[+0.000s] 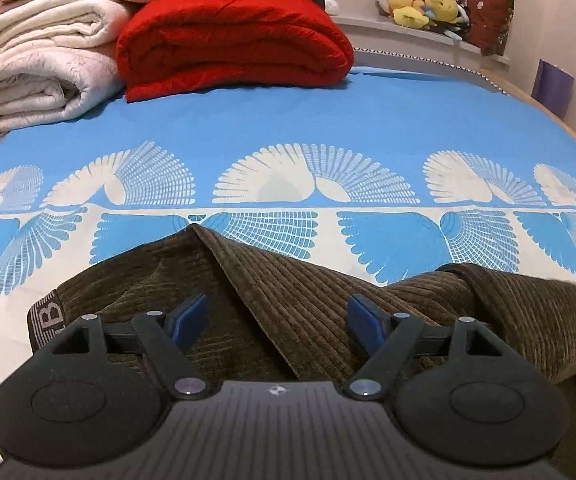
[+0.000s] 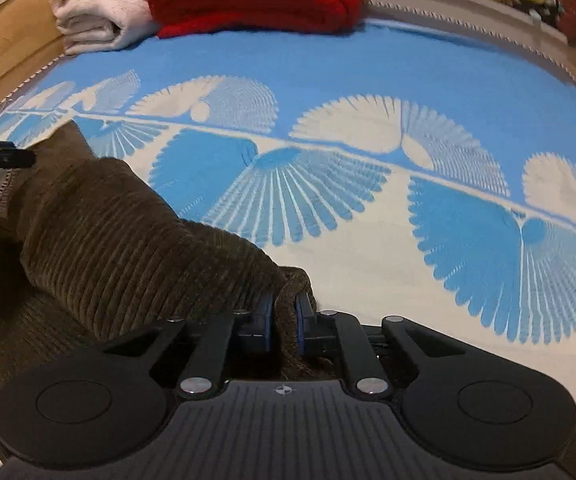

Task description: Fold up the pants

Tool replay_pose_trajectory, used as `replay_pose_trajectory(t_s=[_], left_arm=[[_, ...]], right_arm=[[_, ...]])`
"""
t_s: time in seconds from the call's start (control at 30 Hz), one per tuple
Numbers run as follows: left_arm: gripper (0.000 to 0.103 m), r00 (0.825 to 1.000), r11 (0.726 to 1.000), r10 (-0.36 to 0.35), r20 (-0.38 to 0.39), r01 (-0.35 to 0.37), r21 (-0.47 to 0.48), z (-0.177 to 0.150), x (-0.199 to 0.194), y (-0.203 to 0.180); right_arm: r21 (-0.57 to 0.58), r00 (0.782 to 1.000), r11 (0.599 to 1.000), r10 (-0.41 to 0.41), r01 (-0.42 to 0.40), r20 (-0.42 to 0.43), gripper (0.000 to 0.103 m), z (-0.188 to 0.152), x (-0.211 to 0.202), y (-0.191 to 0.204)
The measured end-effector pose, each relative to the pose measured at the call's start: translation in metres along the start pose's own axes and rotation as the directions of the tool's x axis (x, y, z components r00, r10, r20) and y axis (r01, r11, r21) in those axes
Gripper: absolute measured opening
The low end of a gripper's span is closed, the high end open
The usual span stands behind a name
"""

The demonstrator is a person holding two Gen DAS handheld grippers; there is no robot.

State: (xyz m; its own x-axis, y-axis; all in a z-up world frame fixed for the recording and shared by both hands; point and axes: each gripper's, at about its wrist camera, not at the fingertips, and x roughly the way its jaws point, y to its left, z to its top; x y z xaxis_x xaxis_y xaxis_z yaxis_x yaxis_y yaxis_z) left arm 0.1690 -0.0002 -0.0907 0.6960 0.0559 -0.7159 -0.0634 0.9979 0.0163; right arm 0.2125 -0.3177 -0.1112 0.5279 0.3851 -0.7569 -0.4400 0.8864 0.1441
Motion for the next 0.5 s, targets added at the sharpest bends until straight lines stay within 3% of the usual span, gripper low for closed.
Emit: replay_pose_trajectory(t_s=[0.1,0.17,0.23,0.3,0.37,0.43,0.5], left_arm=[[0.081,1.000,1.000,-0.002,0.005,0.002,-0.003,0.001,-0.001,0.000],[0.081,1.000,1.000,-0.001,0.007,0.001,-0.015,0.001,-0.002,0.003],[0.081,1.000,1.000,0.003,0.007,-0.003,-0.025,0.001,-0.002,0.006],[0.081,1.000,0.999,0.008,0.001,-0.008,-0.035,0.001,-0.001,0.009],[0.081,1.000,0.999,0.006,-0.004,-0.006,-0.042,0.001,-0.001,0.011],[0.081,1.000,0.999,0.002,-0.008,-0.003,-0.045,0.003,0.000,0.013],[0.081,1.000,0.999,0.005,-0.012,-0.006,-0.052,0.004,0.000,0.013]], right_arm=[[0.119,0.992,0.993,-0.007,-0.008,0.125,0.008,0.007,-0.017,-0.016],[0.262,0.966,0.963,-0.011,-0.060,0.260,0.008,0.010,-0.036,-0.036],[0.391,0.939,0.918,-0.078,-0.063,0.335,0.004,0.007,-0.048,-0.053],[0.527,0.941,0.850,-0.177,-0.001,0.287,0.000,0.000,-0.047,-0.071],[0.585,0.983,0.811,-0.113,0.009,0.142,0.000,-0.009,-0.028,-0.084],[0.527,0.995,0.848,-0.093,0.060,0.036,0.000,-0.014,-0.010,-0.077],[0.464,0.988,0.878,-0.150,0.118,0.032,0.004,-0.011,-0.009,-0.071]])
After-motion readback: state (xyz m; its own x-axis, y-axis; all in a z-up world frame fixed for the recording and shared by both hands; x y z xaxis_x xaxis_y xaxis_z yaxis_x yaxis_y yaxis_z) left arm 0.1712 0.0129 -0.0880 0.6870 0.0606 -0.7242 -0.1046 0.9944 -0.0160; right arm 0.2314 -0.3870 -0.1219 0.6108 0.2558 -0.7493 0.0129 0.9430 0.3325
